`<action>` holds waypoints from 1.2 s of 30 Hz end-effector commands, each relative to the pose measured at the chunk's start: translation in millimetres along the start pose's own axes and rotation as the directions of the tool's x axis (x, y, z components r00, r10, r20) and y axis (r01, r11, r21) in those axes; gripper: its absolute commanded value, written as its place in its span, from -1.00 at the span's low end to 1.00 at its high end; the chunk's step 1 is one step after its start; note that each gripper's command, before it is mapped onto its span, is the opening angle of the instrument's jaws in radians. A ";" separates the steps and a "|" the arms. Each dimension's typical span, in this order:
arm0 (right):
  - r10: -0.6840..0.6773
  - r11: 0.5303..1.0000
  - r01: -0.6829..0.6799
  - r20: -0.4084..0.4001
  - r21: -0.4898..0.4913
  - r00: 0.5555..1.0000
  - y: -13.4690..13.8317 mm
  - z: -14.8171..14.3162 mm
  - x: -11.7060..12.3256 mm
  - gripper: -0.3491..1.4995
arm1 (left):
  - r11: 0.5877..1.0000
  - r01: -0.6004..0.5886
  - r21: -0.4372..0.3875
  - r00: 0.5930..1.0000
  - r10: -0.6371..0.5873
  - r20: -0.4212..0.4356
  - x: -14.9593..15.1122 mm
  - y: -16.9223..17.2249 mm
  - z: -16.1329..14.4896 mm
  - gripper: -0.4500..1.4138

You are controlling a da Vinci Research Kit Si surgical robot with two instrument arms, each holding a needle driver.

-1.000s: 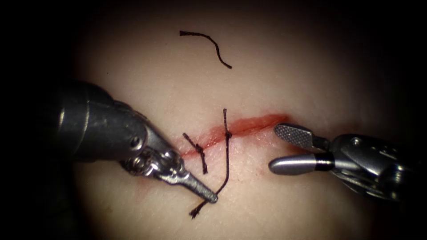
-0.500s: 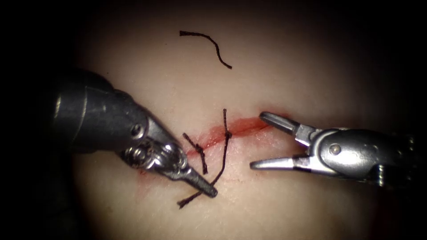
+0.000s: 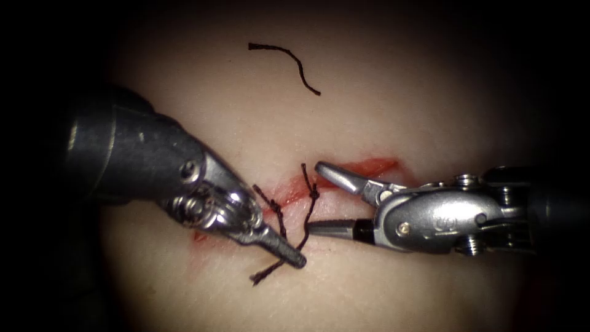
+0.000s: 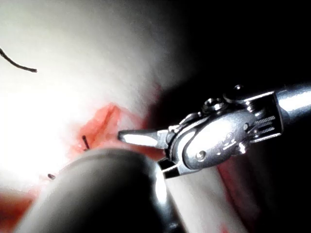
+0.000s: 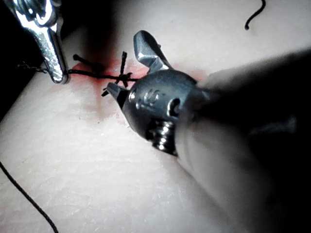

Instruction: Wound Closure

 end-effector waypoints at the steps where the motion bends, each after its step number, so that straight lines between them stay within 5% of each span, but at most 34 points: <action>1: 0.006 1.000 -0.006 -0.001 0.000 1.000 0.6 0.6 0.4 0.71 | 1.000 -0.002 0.000 1.000 0.002 0.000 0.3 -0.2 0.6 -1.00; 8: 0.006 1.000 -0.006 -0.008 0.003 1.000 1.0 -0.4 0.6 0.64 | 1.000 -0.002 0.000 1.000 0.002 0.000 0.3 -0.3 0.6 -1.00; 15: -0.026 1.000 0.026 0.012 -0.016 1.000 -1.3 3.0 -1.1 0.64 | 1.000 0.002 -0.002 1.000 -0.002 -0.006 0.4 0.2 0.6 -1.00; 36: -0.019 0.998 0.023 0.060 -0.065 0.998 -0.1 6.6 -1.0 0.60 | 1.000 0.013 -0.002 1.000 -0.013 -0.027 0.5 1.0 1.3 -1.00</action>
